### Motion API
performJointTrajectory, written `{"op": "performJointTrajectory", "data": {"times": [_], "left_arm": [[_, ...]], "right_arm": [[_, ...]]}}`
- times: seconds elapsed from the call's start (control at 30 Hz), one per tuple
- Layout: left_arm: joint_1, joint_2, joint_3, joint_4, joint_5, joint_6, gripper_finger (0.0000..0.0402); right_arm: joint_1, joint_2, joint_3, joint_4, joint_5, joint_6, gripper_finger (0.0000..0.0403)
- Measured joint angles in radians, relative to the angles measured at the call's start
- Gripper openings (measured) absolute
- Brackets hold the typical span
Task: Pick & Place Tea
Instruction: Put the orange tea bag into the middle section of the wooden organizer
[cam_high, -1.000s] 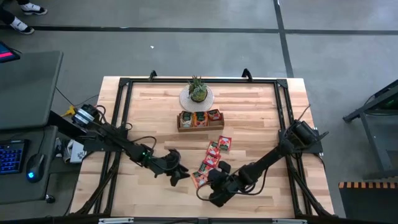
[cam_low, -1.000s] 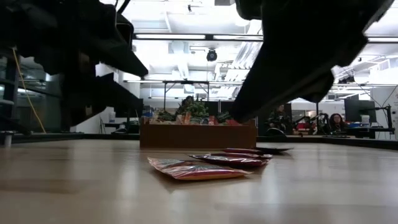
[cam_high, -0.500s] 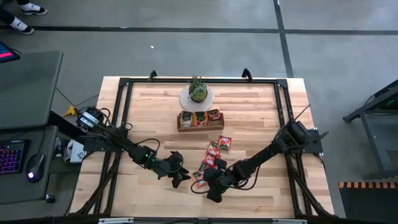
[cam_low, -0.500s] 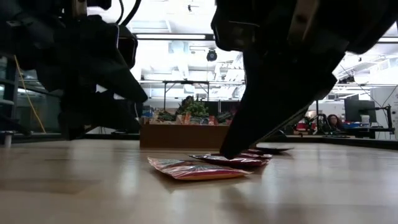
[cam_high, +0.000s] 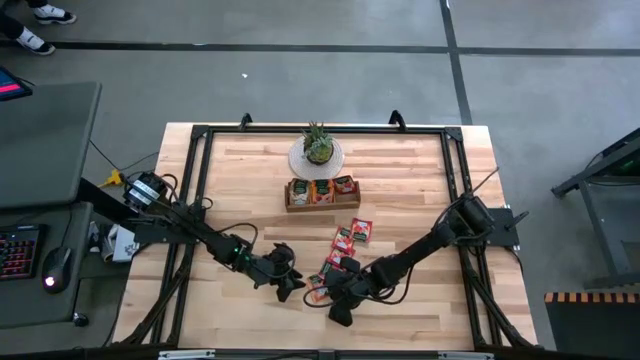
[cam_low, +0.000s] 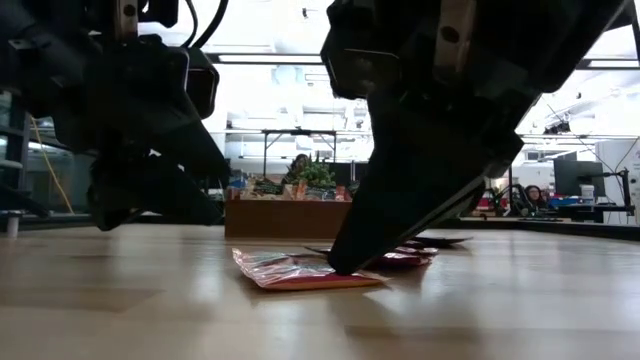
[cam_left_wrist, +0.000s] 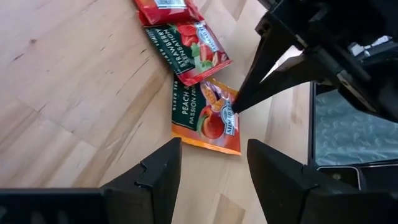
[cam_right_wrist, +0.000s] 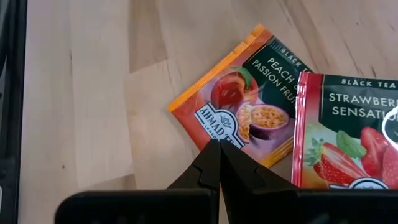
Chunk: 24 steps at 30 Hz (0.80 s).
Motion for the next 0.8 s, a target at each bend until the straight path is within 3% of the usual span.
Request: {"op": "performJointTrajectory", "data": {"times": [0.4, 0.8], "left_arm": [[0.005, 0.006, 0.000, -0.012, 0.008, -0.045, 0.0181], [0.117, 0.071, 0.004, 0.023, 0.192, -0.172, 0.0181]], "right_arm": [[-0.004, 0.002, -0.001, 0.000, -0.011, 0.000, 0.0000], [-0.004, 0.003, -0.002, 0.020, -0.030, -0.008, 0.0000]]}}
